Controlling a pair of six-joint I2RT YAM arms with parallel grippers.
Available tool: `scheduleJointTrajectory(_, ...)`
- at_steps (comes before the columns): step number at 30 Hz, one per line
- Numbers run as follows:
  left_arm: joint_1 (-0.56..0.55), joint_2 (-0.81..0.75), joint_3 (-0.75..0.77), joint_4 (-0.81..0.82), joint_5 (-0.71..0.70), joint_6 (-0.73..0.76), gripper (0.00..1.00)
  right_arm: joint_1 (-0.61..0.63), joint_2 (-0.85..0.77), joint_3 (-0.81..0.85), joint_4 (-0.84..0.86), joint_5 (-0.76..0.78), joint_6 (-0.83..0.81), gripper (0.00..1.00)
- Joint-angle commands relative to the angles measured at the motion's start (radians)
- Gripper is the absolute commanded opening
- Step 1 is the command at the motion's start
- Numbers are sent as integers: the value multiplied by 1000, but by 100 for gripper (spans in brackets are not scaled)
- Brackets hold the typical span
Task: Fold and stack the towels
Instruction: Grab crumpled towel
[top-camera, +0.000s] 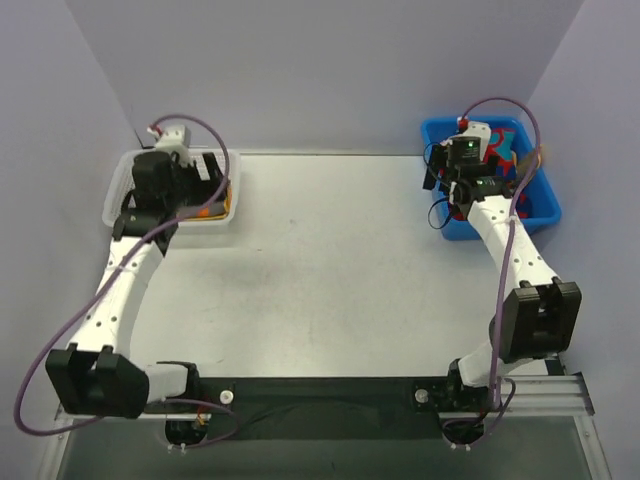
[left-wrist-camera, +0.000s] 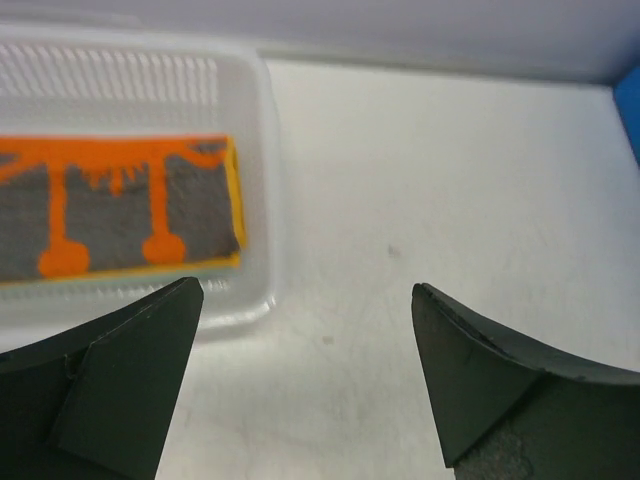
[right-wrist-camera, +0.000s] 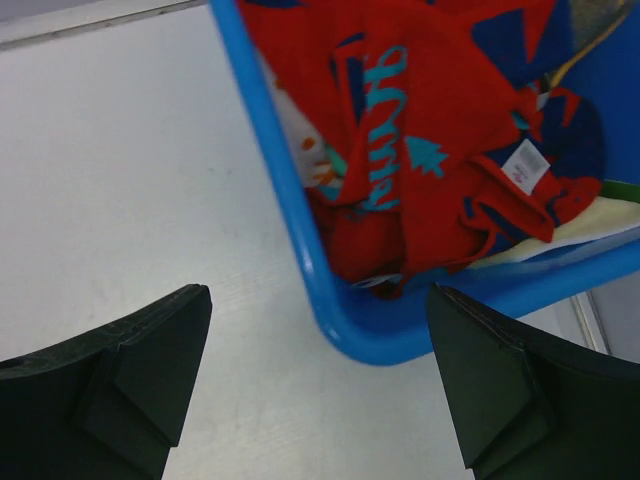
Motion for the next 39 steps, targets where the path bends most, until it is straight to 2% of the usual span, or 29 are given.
scheduleJointTrajectory(1,-66,-94,-253,7,92,-17,97,-113,91,98,-8,53,71,91)
scheduleJointTrajectory(3,-130,-150,-386,17,118,-5,97,-163,163,135,5,19,93,90)
scheduleJointTrajectory(7,-230,-214,-550,12,111,40,97,-240,284,215,46,-11,105,88)
scheduleJointTrajectory(11,-322,-234,-578,-3,20,69,98,-283,405,304,49,-7,91,84)
scheduleJointTrajectory(13,-331,-223,-566,-2,17,70,97,-292,461,322,51,-22,90,81)
scheduleJointTrajectory(15,-330,-206,-558,-2,17,70,97,-297,499,342,52,-39,74,74)
scheduleJointTrajectory(17,-330,-201,-560,-2,19,72,97,-297,507,349,51,-53,65,63)
scheduleJointTrajectory(18,-330,-198,-560,-3,19,72,97,-297,495,343,52,-57,62,47)
scheduleJointTrajectory(20,-330,-197,-561,-2,17,70,97,-295,469,332,57,-53,50,32)
scheduleJointTrajectory(21,-330,-195,-563,-3,20,72,97,-290,433,326,63,-47,42,16)
scheduleJointTrajectory(23,-330,-197,-560,-2,25,73,97,-284,375,307,80,-22,4,2)
scheduleJointTrajectory(24,-330,-198,-560,-3,23,73,97,-280,357,306,83,-18,-13,0)
scheduleJointTrajectory(31,-330,-227,-567,-3,20,69,97,-185,197,342,129,-5,-136,0)
scheduleJointTrajectory(39,-330,-250,-572,-5,9,63,97,-60,172,575,235,-70,-208,0)
